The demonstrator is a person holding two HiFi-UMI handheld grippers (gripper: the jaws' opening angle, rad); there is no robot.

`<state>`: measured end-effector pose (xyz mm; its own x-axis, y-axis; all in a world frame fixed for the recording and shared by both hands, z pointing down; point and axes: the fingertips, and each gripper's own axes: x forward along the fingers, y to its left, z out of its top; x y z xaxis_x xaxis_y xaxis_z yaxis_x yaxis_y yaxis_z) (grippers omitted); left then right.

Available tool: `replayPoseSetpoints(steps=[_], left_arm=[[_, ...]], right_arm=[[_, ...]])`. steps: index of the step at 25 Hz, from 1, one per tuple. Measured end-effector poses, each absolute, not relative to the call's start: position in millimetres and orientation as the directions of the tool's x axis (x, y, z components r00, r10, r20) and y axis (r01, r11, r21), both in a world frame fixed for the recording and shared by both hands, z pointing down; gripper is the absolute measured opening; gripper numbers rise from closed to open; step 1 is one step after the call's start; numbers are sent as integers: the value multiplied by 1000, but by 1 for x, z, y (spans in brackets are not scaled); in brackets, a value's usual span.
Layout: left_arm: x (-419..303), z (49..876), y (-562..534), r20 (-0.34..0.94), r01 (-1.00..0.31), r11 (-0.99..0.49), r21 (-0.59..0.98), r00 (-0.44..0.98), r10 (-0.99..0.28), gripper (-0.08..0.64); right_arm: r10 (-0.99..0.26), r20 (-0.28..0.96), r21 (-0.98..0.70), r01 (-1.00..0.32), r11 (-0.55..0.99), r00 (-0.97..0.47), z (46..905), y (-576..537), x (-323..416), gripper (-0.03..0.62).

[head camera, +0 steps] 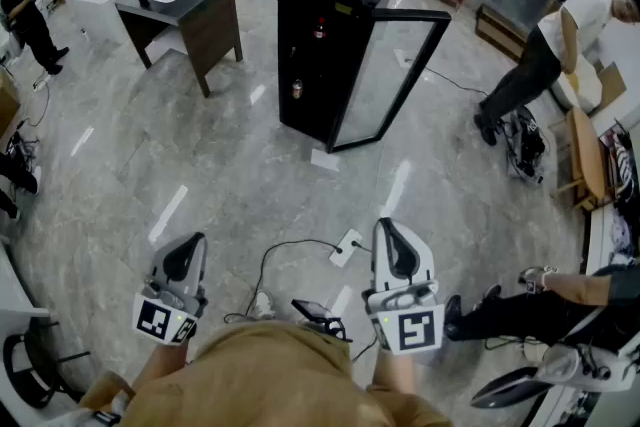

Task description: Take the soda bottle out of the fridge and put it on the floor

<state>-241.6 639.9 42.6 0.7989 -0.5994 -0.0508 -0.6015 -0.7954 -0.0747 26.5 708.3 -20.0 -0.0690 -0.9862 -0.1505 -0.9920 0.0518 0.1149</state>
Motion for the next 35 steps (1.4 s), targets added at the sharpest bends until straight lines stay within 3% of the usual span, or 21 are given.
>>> replayPoseSetpoints(steps=[22, 35], left_arm=[[-224, 82, 672, 32, -644, -764, -21, 764, -645, 2], [-236, 88, 534, -30, -617, -786, 28, 786, -618, 2]], right_arm=[[-977, -111, 54, -983, 175, -180, 16, 716, 27, 3], [-978, -65, 115, -975, 188, -196, -1, 587, -4, 3]])
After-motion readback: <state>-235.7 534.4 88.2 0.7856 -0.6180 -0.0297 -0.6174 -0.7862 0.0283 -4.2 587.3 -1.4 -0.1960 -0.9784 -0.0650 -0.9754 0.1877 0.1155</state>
